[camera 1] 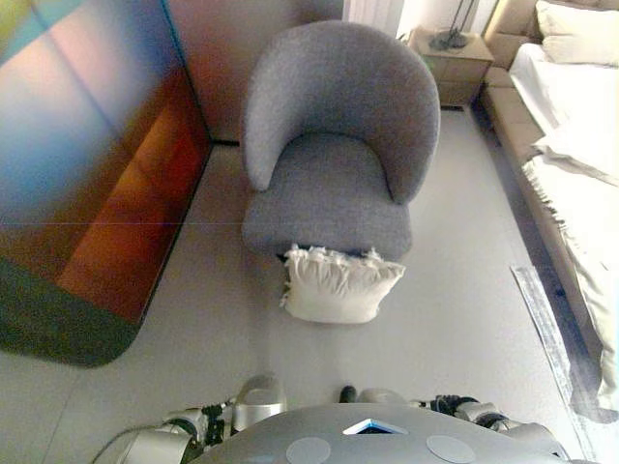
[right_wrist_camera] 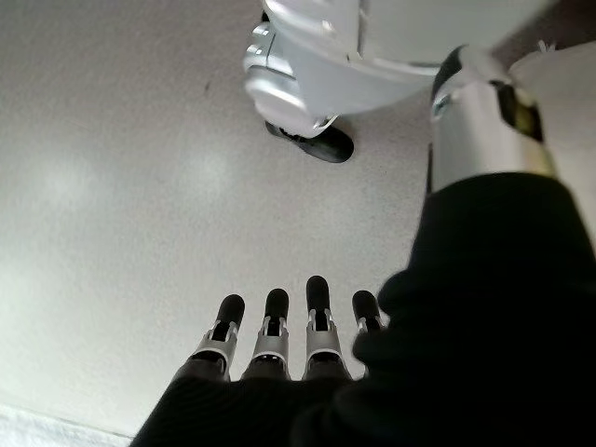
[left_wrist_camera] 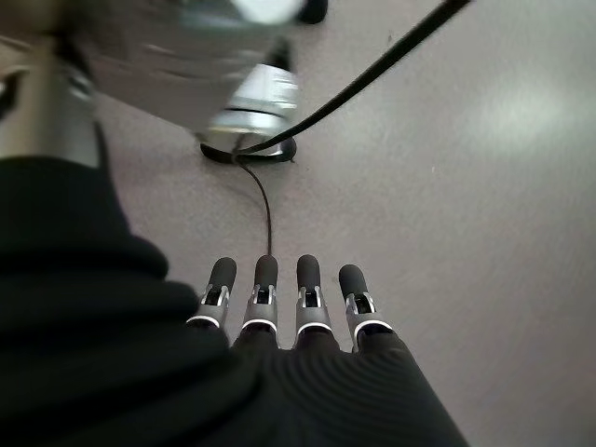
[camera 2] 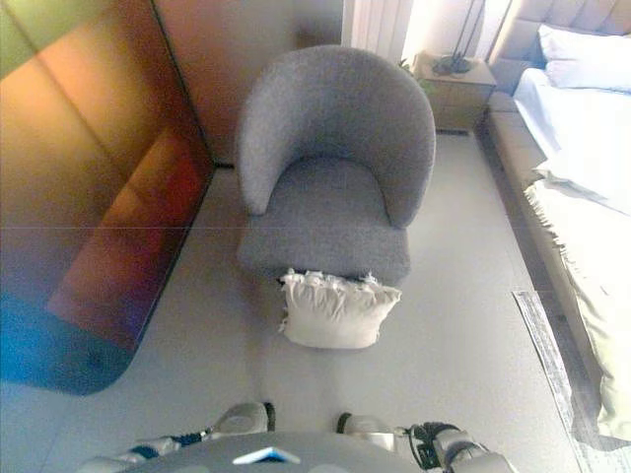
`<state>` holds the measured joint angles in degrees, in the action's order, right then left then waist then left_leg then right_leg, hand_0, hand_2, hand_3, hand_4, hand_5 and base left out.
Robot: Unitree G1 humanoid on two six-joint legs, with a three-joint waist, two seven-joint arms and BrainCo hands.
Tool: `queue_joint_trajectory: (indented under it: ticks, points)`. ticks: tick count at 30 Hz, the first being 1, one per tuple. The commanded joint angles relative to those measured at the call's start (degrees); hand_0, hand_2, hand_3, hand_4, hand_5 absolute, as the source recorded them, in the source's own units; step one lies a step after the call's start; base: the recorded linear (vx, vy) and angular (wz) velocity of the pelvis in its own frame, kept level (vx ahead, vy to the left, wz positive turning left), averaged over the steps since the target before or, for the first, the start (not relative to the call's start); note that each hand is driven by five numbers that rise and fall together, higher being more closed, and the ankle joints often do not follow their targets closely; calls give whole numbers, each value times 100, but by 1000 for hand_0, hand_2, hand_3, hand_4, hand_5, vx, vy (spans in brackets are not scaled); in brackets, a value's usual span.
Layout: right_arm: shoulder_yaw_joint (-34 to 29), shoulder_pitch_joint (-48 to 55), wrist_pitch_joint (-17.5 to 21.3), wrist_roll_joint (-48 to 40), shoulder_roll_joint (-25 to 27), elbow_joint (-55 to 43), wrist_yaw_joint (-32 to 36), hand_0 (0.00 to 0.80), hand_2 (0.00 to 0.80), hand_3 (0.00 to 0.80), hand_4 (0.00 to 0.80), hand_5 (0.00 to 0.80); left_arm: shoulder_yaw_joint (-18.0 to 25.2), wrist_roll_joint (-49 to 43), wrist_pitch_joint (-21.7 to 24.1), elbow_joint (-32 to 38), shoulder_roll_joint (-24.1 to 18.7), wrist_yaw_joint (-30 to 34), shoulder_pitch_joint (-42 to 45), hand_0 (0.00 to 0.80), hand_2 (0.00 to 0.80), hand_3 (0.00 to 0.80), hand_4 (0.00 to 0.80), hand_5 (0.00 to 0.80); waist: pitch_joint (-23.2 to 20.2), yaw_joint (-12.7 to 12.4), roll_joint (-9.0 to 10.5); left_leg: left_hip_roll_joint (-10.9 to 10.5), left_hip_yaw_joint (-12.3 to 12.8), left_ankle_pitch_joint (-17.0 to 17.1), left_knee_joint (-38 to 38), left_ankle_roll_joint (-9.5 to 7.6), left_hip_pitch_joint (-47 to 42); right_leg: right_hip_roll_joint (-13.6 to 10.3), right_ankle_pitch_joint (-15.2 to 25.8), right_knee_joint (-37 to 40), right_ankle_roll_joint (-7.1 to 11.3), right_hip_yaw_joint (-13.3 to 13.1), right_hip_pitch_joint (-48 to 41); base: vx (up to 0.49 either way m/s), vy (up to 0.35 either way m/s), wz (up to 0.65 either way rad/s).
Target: Pick up the cushion and take it to the sofa
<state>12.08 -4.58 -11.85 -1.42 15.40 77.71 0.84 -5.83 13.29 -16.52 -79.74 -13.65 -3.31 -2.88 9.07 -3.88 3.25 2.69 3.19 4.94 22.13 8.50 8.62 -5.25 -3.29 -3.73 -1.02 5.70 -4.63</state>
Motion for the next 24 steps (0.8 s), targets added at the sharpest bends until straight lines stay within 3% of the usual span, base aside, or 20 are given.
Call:
queue_joint_trajectory:
  ticks: [1, 5, 9, 13, 16, 17, 19, 20, 22, 24]
  points:
    - [7, -116, -111, -19, 155, 58, 84, 0, 0, 0, 0, 0, 56, 8, 61, 18, -17, 97, 270, 0, 0, 0, 0, 0, 242, -243, -304, 197, 118, 385, -757, -423, 310, 330, -457, -253, 107, -235, -593, 485, 76, -15]
    - [3, -4, -82, 60, 192, 112, 42, 0, 0, 0, 0, 0, 113, -186, 108, 30, -24, 250, 509, 0, 0, 0, 0, 0, 169, -542, -417, 441, 69, 945, -2202, -250, 491, 403, -915, -97, 147, -623, -1403, 597, 124, -19]
    - [-9, 45, -214, 174, 197, 164, 86, 0, 0, 0, 0, 0, 177, -12, 114, 33, 28, 306, 662, 0, 0, 0, 0, 0, -4, -680, -415, 678, 0, 975, -2542, -168, 613, 270, -1390, -158, 178, -906, -1840, 602, 178, 20]
    - [-45, 42, -251, 180, 125, 285, 26, 0, 0, 0, 0, 0, 246, 74, 35, -23, 52, 262, 634, 0, 0, 0, 0, 0, -124, -726, -394, 750, 23, 735, -2469, -221, 614, -52, -1562, -494, 356, -885, -1961, 571, 215, -66]
    - [-181, 82, -186, 243, 55, 313, -15, 0, 0, 0, 0, 0, 263, -30, 167, -59, -14, 225, 553, 0, 0, 0, 0, 0, -221, -748, -319, 570, -107, 587, -1752, -409, 859, -313, -1213, -1110, 589, -932, -1964, 607, 227, -35]
    - [-200, 113, -150, 355, 26, 262, 19, 0, 0, 0, 0, 0, 257, 52, 146, -42, -53, 193, 494, 0, 0, 0, 0, 0, -296, -765, -227, 399, -114, 421, -1560, -599, 898, -439, -657, -1406, 787, -927, -1873, 482, 162, -29]
    - [-174, 139, -45, 494, -30, 157, 71, 0, 0, 0, 0, 0, 240, 140, 81, 2, -135, 127, 391, 0, 0, 0, 0, 0, -396, -772, -148, 236, -31, 242, -1487, -813, 846, -593, -19, -1941, 983, -830, -1682, 465, 151, -34]
    - [-143, 138, 25, 388, -58, 53, 27, 0, 0, 0, 0, 0, 187, 78, 37, 4, -222, 141, 278, 0, 0, 0, 0, 0, -444, -756, -192, 161, -79, 118, -1540, -931, 668, -677, 437, -2590, 990, -744, -1314, 500, 159, -10]
    - [-120, 83, 83, 18, -73, -113, -53, 0, 0, 0, 0, 0, 100, -159, -47, 13, -308, 90, 149, 0, 0, 0, 0, 0, -455, -636, -239, 80, -38, -46, -1589, -1035, 396, -704, 697, -3161, 912, -679, -585, 479, 132, 9]
    - [-43, -34, 197, -176, -111, -292, -135, 0, 0, 0, 0, 0, -42, -167, -50, 17, -388, 67, 2, 0, 0, 0, 0, 0, -406, -485, -247, 10, 51, -146, -1665, -1085, 168, -500, 330, -2934, 788, -411, -14, 361, 15, 12]
